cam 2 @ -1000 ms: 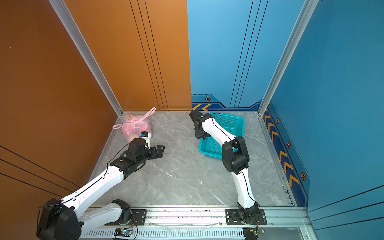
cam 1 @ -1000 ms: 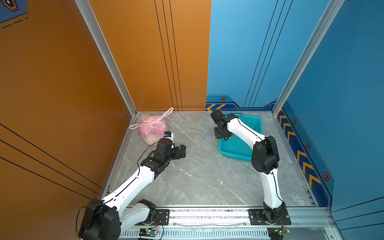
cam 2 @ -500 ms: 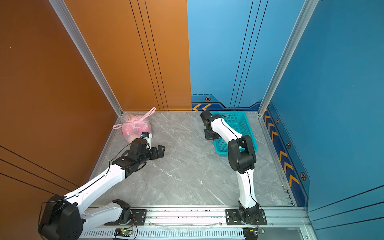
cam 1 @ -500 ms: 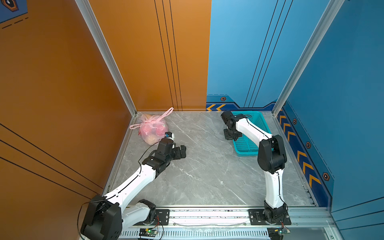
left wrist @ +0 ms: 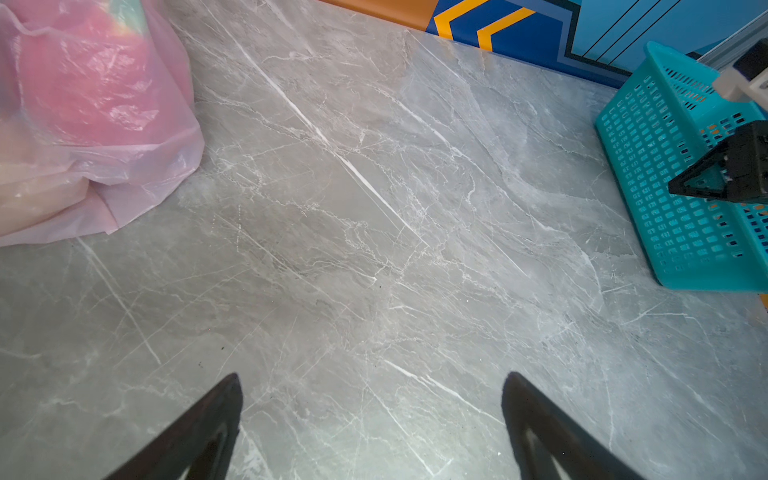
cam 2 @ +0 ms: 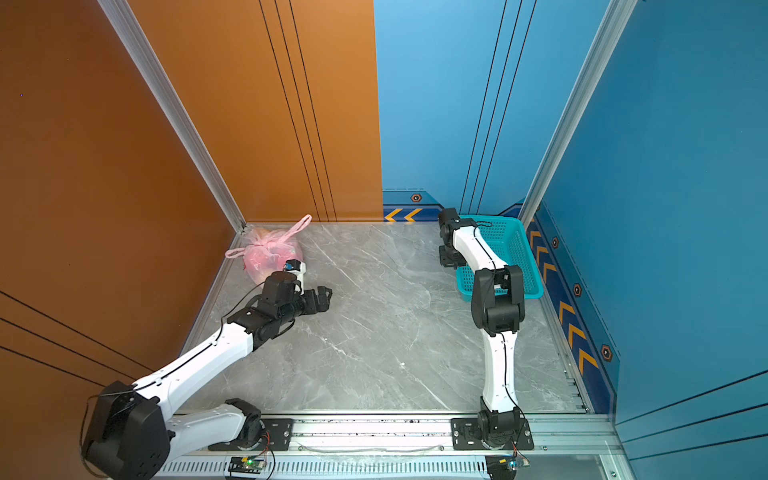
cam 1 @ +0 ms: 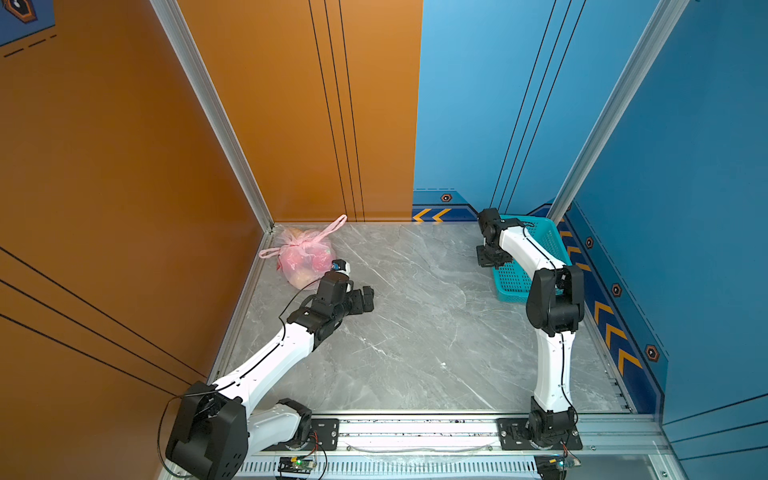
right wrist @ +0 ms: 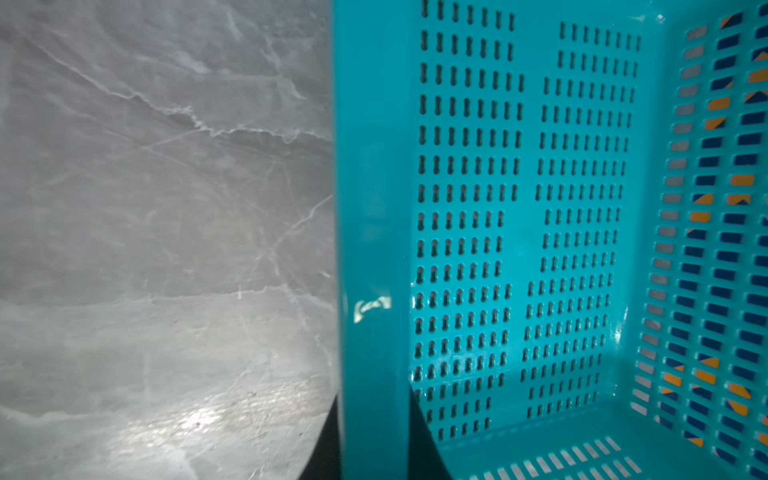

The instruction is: Untie the knot of the plastic bag and take out the fruit

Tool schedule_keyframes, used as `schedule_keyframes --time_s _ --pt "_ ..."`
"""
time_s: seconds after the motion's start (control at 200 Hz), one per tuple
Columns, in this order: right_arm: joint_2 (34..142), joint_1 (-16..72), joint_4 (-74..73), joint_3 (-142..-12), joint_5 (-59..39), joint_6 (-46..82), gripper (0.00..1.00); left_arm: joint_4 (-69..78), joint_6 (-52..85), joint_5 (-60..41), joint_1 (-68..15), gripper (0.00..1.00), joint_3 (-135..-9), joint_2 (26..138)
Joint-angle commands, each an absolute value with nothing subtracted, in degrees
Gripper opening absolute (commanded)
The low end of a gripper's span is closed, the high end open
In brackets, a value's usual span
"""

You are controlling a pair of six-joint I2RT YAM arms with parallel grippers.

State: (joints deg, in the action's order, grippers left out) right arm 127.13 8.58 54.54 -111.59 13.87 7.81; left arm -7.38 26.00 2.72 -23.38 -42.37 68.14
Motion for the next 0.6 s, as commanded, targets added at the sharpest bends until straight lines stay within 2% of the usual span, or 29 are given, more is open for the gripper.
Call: schedule_keyframes --time_s 0.0,0.105,0.18,0.265,0.35,0.451,0.596 --pt "129.19 8.09 54.84 -114.53 13.33 5.42 0.09 -8.61 25.93 2.20 -24.27 0.98 -44.60 69.29" --pt "129.86 7.82 54.93 -115.63 13.12 5.27 0.10 -8.61 26.09 2.15 -24.66 0.98 -45.38 70.11" --pt "130.09 8.10 55.28 -116.19 12.91 5.14 0.15 -8.68 26.12 2.48 -24.96 0.98 -45.93 70.57" --pt "129.20 8.59 55.40 -116.19 13.30 5.17 0.26 -9.92 25.97 3.52 -24.99 0.98 -47.28 71.00" --pt "127.29 9.12 55.45 -116.17 13.42 5.36 0.42 -13.90 25.67 5.74 -24.73 0.98 -49.81 71.41" --pt "124.32 9.99 55.87 -116.44 13.10 5.94 0.57 -18.90 25.37 8.23 -23.31 0.98 -54.07 72.17" --pt "119.55 11.70 57.79 -116.45 12.26 6.84 0.69 -25.99 25.21 10.51 -18.82 0.98 -61.84 73.96"
